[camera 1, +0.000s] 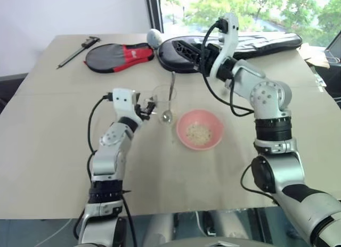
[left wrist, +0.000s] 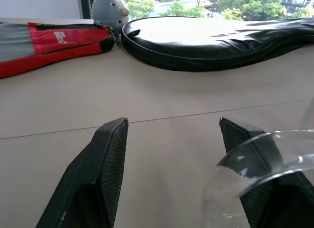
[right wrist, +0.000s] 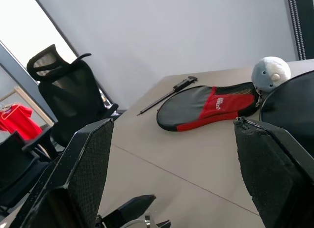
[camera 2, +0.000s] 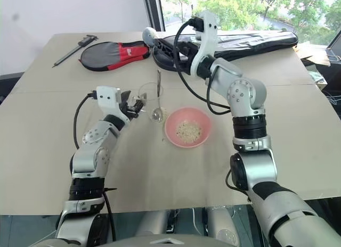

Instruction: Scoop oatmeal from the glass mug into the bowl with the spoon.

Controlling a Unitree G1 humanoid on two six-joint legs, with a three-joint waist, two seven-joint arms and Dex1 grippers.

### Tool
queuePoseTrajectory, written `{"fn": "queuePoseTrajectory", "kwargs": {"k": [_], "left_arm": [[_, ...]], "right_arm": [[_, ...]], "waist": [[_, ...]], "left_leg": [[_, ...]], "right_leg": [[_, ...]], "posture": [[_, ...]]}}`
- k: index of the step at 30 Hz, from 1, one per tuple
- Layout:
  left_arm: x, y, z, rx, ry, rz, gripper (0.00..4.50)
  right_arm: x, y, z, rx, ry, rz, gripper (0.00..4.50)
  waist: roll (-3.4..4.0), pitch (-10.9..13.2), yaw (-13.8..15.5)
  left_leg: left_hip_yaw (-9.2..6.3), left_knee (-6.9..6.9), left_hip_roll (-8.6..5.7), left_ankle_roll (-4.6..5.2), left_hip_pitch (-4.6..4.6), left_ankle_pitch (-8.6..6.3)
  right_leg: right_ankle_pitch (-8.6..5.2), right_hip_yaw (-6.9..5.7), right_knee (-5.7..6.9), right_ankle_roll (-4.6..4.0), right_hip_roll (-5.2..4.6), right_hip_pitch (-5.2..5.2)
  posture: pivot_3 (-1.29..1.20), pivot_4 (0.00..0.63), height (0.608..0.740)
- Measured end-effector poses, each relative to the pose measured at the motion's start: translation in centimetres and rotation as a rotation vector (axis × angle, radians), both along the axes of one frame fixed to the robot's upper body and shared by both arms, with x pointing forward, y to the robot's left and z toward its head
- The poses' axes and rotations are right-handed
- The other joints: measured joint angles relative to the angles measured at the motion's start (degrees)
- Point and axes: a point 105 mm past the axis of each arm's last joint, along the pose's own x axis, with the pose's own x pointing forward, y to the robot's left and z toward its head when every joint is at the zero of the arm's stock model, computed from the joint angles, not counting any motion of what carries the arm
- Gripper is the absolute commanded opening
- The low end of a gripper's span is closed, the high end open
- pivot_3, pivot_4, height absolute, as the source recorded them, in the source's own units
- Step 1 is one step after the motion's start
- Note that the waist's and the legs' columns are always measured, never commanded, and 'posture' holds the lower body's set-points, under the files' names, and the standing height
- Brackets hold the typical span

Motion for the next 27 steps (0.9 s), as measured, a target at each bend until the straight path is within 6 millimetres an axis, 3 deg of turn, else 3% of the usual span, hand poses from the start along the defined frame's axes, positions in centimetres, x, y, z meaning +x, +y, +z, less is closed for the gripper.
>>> {"fn": "queuePoseTrajectory", "kwargs": {"k": [7, 11, 15, 20, 24, 26, 27], "left_arm": [[-2.2, 0.7, 1.1, 0.006, -0.019, -0.002, 3.16], [-4.2, 0.8, 0.5, 0.023, -0.003, -0.030, 3.16], [-6.8, 1.8, -0.9, 0.089, 0.052, -0.029, 3.16], [-10.5, 1.8, -2.6, 0.147, 0.118, -0.057, 3.16], [-13.2, 1.9, -4.8, 0.150, 0.204, -0.068, 3.16], [-14.7, 1.9, -6.1, 0.143, 0.249, -0.073, 3.72], [-15.6, 1.9, -6.8, 0.131, 0.275, -0.077, 4.14]], "right_arm": [[-0.7, -2.3, 0.0, 0.011, -0.001, -0.030, 3.94], [-2.3, -4.2, -1.0, 0.027, -0.024, -0.027, 3.94], [-3.8, -8.6, -4.8, -0.110, -0.070, -0.091, 3.94], [-7.6, -12.8, -11.2, -0.342, -0.050, -0.044, 3.94], [-9.9, -14.7, -14.8, -0.394, 0.012, -0.026, 3.94], [-11.5, -15.5, -16.7, -0.429, 0.036, -0.004, 4.49], [-12.3, -16.0, -17.6, -0.452, 0.047, -0.005, 4.50]], "waist": [[0.01, 0.0, 0.0], [0.01, 0.0, 0.2], [0.01, 0.0, 0.4], [0.04, 0.0, 0.3], [0.09, 0.0, 0.2], [0.13, 0.1, 0.3], [0.13, 0.1, 0.3]], "left_leg": [[0.00, -0.01, 0.00, 0.00, 0.02, 0.00], [-0.01, -0.05, 0.00, 0.02, -0.02, -0.02], [-0.04, -0.12, 0.00, 0.09, -0.02, -0.06], [-0.08, -0.26, 0.00, 0.31, 0.10, -0.18], [-0.14, -0.27, 0.02, 0.34, 0.48, -0.21], [-0.14, -0.50, 0.02, 0.39, 1.16, -0.24], [-0.14, -0.58, 0.01, 0.39, 1.35, -0.25]], "right_leg": [[0.00, 0.01, 0.01, 0.00, 0.00, 0.00], [0.00, 0.01, -0.08, 0.00, 0.00, 0.02], [0.00, -0.02, -0.36, 0.01, -0.02, 0.12], [0.01, -0.03, -0.60, 0.01, -0.02, 0.27], [0.00, -0.07, -0.62, 0.01, -0.01, 0.64], [-0.01, -0.06, -0.91, 0.00, -0.02, 1.34], [-0.01, -0.06, -1.00, 0.00, -0.03, 1.52]], "posture": [[0.00, 0.150, 0.740], [0.00, 0.150, 0.740], [0.00, 0.150, 0.740], [0.00, 0.150, 0.740], [0.00, 0.150, 0.740], [0.00, 0.150, 0.740], [0.00, 0.150, 0.740]]}}
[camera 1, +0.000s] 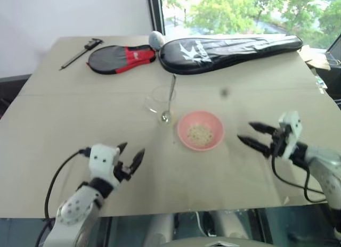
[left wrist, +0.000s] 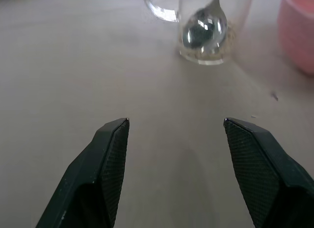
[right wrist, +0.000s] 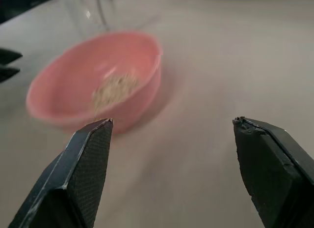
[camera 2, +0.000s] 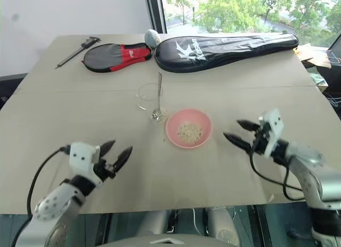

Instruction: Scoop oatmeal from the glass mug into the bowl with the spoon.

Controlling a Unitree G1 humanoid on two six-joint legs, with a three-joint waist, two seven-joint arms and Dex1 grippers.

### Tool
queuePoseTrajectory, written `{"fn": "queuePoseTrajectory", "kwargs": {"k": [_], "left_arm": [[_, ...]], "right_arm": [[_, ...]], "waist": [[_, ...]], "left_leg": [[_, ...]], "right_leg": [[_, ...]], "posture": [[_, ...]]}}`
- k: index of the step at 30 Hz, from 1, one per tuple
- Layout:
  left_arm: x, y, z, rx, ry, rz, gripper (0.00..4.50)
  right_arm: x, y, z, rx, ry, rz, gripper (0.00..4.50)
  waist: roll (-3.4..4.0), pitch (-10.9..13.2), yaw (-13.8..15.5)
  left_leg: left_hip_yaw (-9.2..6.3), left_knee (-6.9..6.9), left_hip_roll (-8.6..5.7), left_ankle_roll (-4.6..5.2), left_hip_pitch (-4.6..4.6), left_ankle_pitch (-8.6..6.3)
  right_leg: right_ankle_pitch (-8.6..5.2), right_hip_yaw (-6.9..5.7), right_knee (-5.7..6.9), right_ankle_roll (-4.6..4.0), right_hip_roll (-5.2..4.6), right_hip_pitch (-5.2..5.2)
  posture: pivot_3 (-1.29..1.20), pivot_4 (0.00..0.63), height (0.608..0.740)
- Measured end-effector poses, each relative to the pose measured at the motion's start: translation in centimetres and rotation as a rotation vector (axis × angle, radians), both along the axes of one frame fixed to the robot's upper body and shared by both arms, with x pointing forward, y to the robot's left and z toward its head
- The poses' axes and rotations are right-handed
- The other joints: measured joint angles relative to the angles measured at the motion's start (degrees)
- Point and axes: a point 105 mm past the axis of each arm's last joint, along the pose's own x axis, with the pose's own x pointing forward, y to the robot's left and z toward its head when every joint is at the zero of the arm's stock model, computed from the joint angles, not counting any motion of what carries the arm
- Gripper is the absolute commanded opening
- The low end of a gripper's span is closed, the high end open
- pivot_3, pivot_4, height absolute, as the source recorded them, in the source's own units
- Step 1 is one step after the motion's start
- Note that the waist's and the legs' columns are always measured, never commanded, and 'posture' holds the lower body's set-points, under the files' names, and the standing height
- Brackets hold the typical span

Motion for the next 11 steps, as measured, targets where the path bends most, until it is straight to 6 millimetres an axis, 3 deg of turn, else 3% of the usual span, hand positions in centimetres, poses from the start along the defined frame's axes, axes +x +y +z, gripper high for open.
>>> {"fn": "queuePoseTrajectory", "kwargs": {"k": [1, 4, 7, 11], "left_arm": [[-0.3, 0.0, -0.3, -0.002, 0.009, -0.002, 4.47], [-0.5, -0.3, -0.1, 0.028, -0.024, -0.017, 4.47], [-0.6, -0.2, -0.5, 0.083, -0.045, -0.020, 4.47], [-0.1, -0.6, -1.0, 0.110, -0.064, -0.045, 4.47]], "right_arm": [[-0.3, -0.2, -0.4, -0.009, 0.003, -0.004, 4.50], [-1.0, -1.2, -1.3, -0.045, -0.028, -0.023, 4.50], [-1.9, -3.2, -3.2, -0.090, -0.027, -0.084, 4.50], [-2.3, -4.0, -3.5, -0.060, -0.041, -0.139, 4.50]], "waist": [[-0.01, 0.0, 0.0], [0.03, 0.2, 0.1], [0.08, 0.1, 0.2], [0.13, 0.2, 0.0]], "left_leg": [[0.00, -0.01, 0.00, 0.00, 0.07, 0.00], [0.00, -0.32, 0.00, 0.00, 0.72, 0.00], [0.01, -0.50, 0.02, -0.01, 0.73, 0.01], [0.05, -0.53, 0.02, 0.00, 0.59, 0.00]], "right_leg": [[0.00, 0.00, -0.01, 0.00, 0.00, 0.06], [-0.01, 0.01, -0.24, -0.01, -0.01, 0.68], [-0.01, -0.05, -0.49, -0.01, -0.01, 0.76], [0.01, -0.04, -0.60, 0.02, 0.00, 0.69]], "posture": [[0.00, 0.150, 0.740], [0.00, 0.150, 0.740], [0.00, 0.150, 0.740], [0.00, 0.150, 0.740]]}}
